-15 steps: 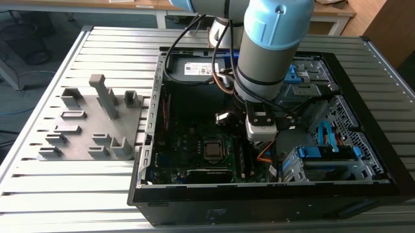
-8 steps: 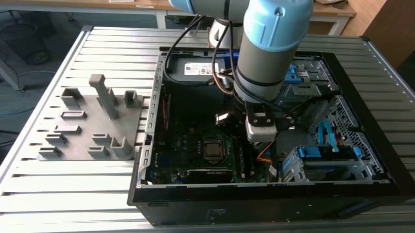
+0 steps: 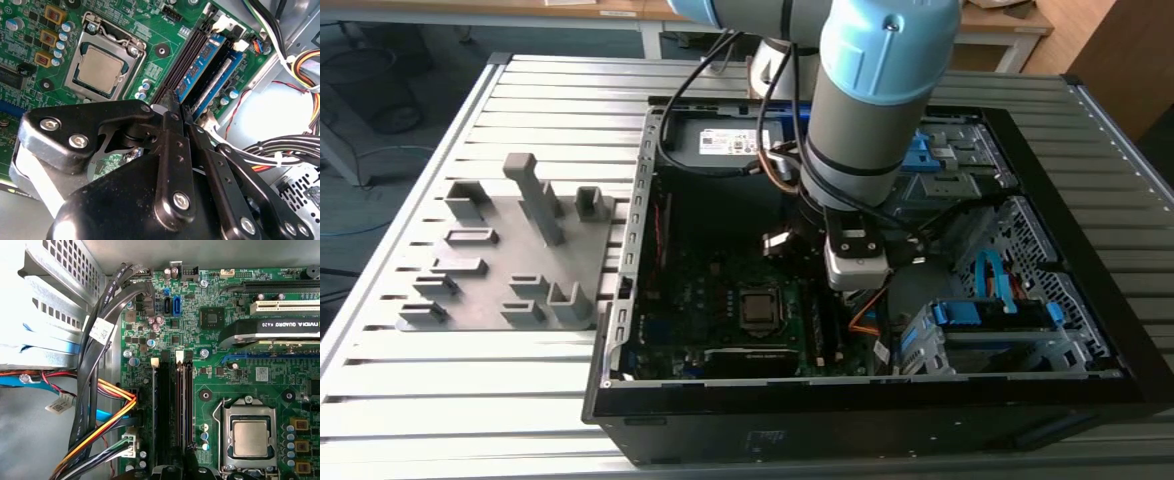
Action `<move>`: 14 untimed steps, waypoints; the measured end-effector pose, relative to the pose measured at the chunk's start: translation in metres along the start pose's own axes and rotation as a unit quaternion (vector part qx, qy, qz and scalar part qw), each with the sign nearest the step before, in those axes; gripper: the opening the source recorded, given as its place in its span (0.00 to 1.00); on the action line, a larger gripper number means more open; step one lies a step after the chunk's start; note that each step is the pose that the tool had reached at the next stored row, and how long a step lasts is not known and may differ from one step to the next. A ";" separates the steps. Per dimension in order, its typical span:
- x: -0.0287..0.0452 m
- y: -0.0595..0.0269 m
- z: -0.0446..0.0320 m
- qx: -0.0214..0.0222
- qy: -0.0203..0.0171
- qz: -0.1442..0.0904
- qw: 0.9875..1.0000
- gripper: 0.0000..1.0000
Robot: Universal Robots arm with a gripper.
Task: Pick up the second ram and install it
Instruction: 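Insert the second ram into the second slot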
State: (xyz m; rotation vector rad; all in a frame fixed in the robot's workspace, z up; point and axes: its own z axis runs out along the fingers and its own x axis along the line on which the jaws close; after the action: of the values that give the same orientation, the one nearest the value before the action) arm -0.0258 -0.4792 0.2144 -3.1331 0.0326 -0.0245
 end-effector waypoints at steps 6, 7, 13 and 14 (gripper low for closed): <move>0.0001 0.0007 0.0004 -0.003 0.000 0.000 1.000 0.14; 0.0001 0.0010 0.0003 -0.004 0.000 0.000 1.000 0.14; 0.0005 0.0013 0.0003 -0.007 0.000 -0.003 1.000 0.14; 0.0005 0.0013 0.0004 -0.007 0.000 -0.003 1.000 0.14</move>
State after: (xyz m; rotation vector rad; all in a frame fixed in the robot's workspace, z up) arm -0.0254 -0.4804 0.2139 -3.1466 0.0237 -0.0249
